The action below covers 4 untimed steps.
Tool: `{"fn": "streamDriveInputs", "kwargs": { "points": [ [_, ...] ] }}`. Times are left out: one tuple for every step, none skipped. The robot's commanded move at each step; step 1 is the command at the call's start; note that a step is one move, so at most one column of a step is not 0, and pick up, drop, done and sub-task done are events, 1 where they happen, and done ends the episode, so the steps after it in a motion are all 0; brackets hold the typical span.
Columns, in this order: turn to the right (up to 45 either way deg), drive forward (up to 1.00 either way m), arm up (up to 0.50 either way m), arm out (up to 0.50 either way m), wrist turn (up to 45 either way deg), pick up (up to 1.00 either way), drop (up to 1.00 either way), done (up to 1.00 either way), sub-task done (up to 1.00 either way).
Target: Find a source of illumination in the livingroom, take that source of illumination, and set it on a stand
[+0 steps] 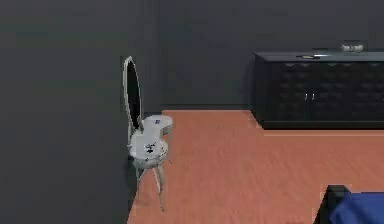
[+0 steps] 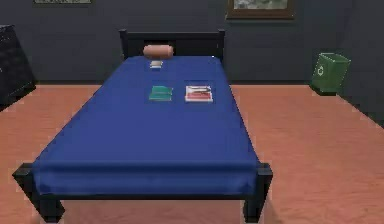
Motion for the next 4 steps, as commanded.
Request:
{"fn": "streamDriveInputs", "kwargs": {
  "points": [
    [-45.0,0.0,0.0,0.0,0.0,0.0,0.0,0.0,0.0],
    [-45.0,0.0,0.0,0.0,0.0,0.0,0.0,0.0,0.0],
    [-45.0,0.0,0.0,0.0,0.0,0.0,0.0,0.0,0.0],
    [-45.0,0.0,0.0,0.0,0.0,0.0,0.0,0.0,0.0]
  ]
}}
